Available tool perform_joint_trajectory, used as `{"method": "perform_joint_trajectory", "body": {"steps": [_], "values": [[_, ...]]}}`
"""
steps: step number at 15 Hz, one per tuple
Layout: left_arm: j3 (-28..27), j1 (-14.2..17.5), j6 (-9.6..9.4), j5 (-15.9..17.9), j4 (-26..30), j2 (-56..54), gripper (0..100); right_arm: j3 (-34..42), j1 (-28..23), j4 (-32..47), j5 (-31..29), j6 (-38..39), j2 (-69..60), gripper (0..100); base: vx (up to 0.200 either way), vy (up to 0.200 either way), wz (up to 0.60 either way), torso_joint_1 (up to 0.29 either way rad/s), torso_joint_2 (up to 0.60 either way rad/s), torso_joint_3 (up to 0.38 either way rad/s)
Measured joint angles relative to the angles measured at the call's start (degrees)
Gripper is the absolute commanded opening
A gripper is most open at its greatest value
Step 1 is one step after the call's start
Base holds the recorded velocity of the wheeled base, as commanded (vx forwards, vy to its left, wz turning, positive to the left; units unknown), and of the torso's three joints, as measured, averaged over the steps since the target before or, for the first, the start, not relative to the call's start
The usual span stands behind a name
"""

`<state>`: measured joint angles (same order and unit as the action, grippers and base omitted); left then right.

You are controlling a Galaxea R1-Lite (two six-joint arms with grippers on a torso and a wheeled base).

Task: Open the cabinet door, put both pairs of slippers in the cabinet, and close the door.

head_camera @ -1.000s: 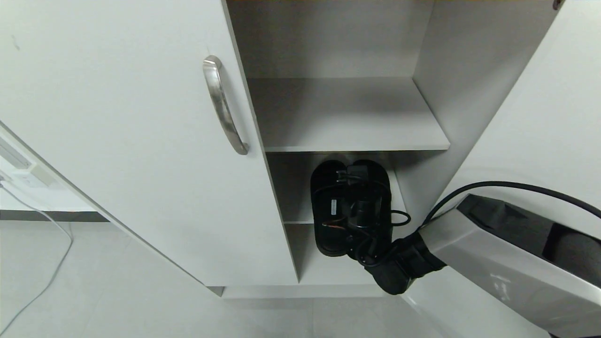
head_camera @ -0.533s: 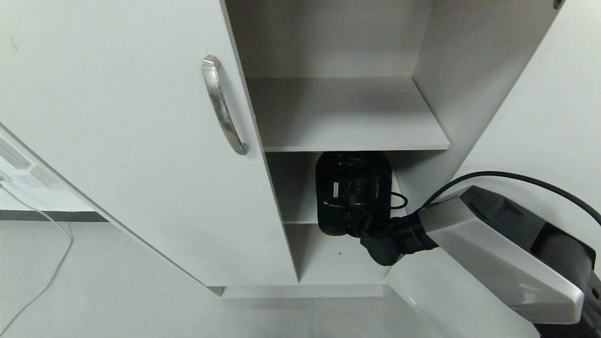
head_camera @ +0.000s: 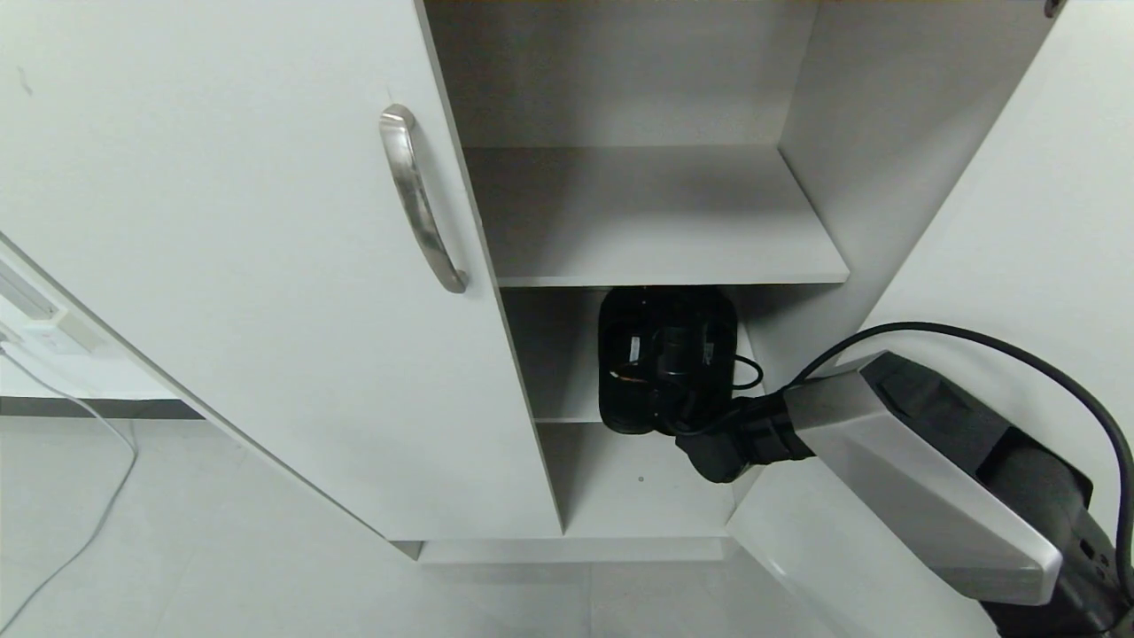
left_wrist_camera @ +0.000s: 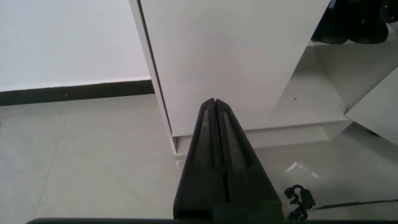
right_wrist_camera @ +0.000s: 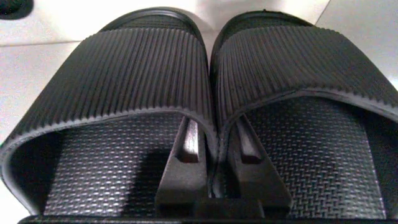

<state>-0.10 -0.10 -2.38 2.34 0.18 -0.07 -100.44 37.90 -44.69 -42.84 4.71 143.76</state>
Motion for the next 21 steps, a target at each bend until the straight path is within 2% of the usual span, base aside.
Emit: {"method": "perform_joint_trajectory", "body": {"steps": [3,4,8,11,21], "values": [[0.0,0.0,0.00,0.0,0.0,0.0,0,-1.2,-0.3,0.6,0.0,0.2,0.9,0,0.000,0.000,0.00,0.000,0.00,0.000],[0.0,0.0,0.02,0.0,0.0,0.0,0,-1.2,-0.3,0.6,0.0,0.2,1.0,100,0.000,0.000,0.00,0.000,0.00,0.000],[0.0,0.0,0.00,0.0,0.0,0.0,0,-1.0,-0.2,0.7,0.0,0.2,1.2,100,0.000,0.000,0.00,0.000,0.00,0.000],[0.0,0.0,0.00,-0.1,0.0,0.0,0,2.1,0.2,0.2,0.0,0.2,0.4,100,0.000,0.000,0.00,0.000,0.00,0.000],[0.0,0.0,0.02,-0.1,0.0,0.0,0,26.4,5.7,-11.8,-1.2,0.2,-11.4,100,0.000,0.000,0.00,0.000,0.00,0.000]]}}
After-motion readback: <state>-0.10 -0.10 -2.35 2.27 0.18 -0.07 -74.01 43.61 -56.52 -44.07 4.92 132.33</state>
